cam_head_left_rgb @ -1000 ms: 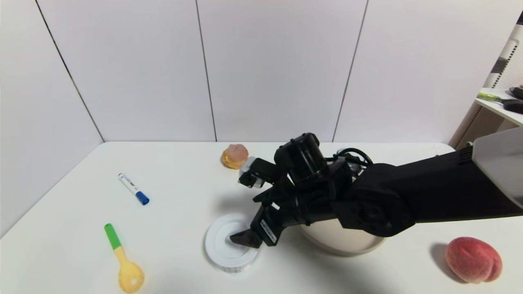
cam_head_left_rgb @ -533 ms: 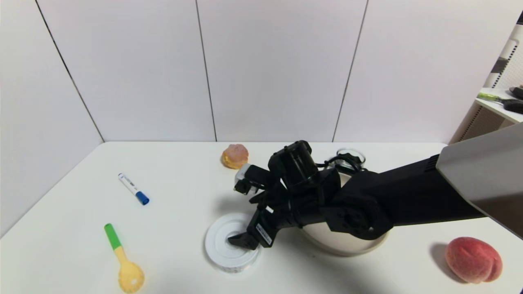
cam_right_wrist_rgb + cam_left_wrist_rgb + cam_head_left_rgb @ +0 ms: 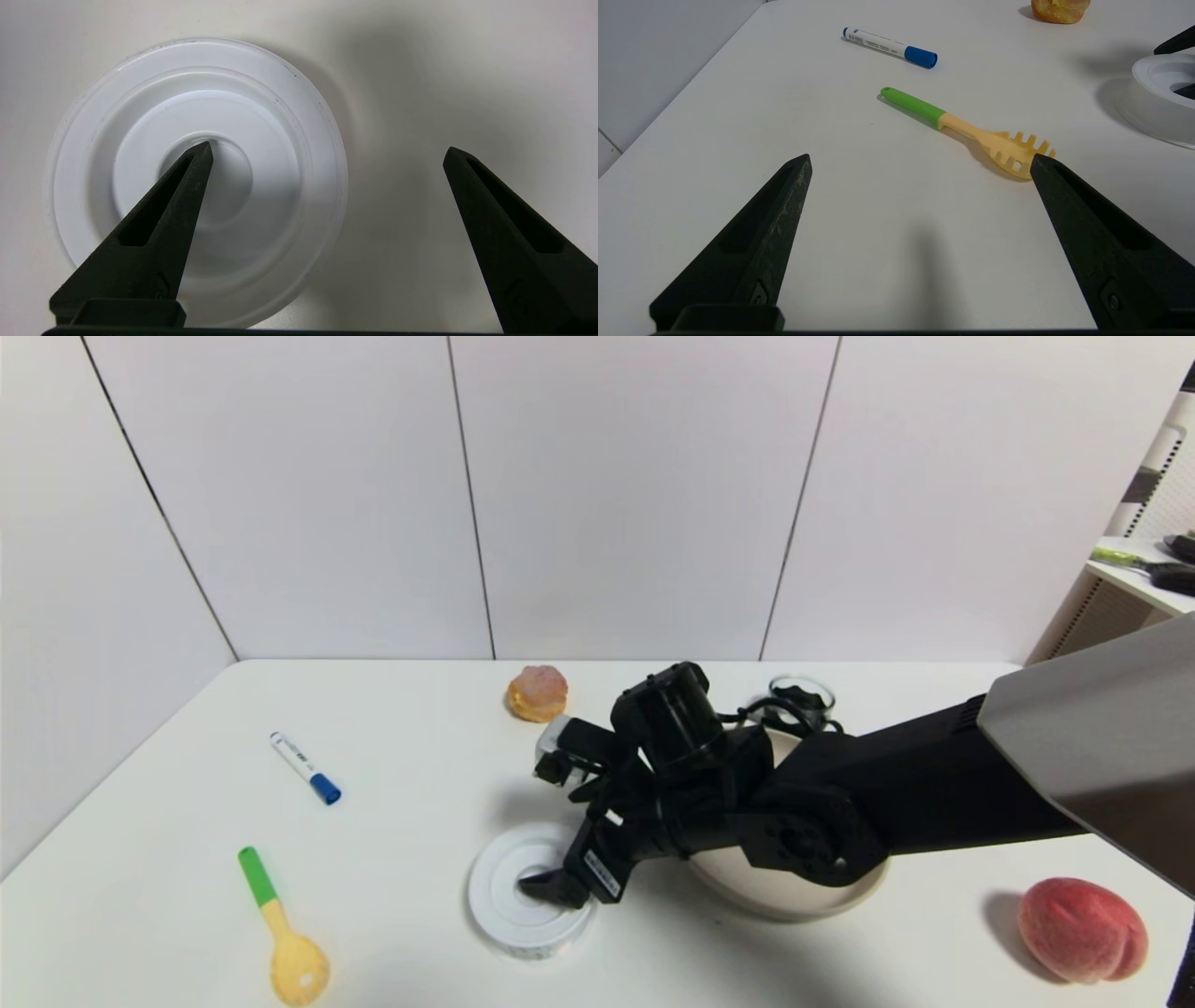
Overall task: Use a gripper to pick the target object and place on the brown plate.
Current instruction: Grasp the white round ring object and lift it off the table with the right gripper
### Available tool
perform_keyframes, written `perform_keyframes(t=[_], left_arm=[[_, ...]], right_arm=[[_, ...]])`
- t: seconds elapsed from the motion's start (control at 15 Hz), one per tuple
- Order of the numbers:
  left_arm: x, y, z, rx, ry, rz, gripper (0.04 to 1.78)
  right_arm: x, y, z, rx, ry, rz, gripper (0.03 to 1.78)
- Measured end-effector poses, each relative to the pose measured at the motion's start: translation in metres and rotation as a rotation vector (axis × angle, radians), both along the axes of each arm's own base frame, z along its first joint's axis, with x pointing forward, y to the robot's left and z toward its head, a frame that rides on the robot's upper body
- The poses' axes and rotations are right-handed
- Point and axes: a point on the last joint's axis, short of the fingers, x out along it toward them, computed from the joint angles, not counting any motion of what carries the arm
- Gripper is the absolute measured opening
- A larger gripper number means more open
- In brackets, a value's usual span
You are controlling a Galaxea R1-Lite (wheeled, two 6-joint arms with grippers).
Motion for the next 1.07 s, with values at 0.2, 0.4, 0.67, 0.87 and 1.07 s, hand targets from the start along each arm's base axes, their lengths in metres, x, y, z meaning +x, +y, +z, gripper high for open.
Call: perform_keyframes(t=[0.2,0.4,0.67,0.87,1.07], left_arm=[[0.0000,0.0000,0.0000,0.000,0.000,0.000,1.69],[0.0000,0.0000,0.0000,0.000,0.000,0.000,1.69],[0.0000,0.0000,0.0000,0.000,0.000,0.000,1.69],[0.0000,0.0000,0.0000,0.000,0.000,0.000,1.69],[0.0000,0.0000,0.0000,0.000,0.000,0.000,1.69]], right_arm=[[-0.0003,-0.0003,-0.0006,-0.004,-0.004,0.004,1.70],[-0.0008,-0.0009,-0.0010,-0.010,0.002,0.003,1.70],[-0.0018,-0.0012,-0.0004,-0.007,0.000,0.005,1.70],[-0.0019,-0.0016,-0.0006,-0.008,-0.002,0.007,1.32],[-0.0018,-0.0015,-0.0004,-0.008,-0.003,0.007,0.93]])
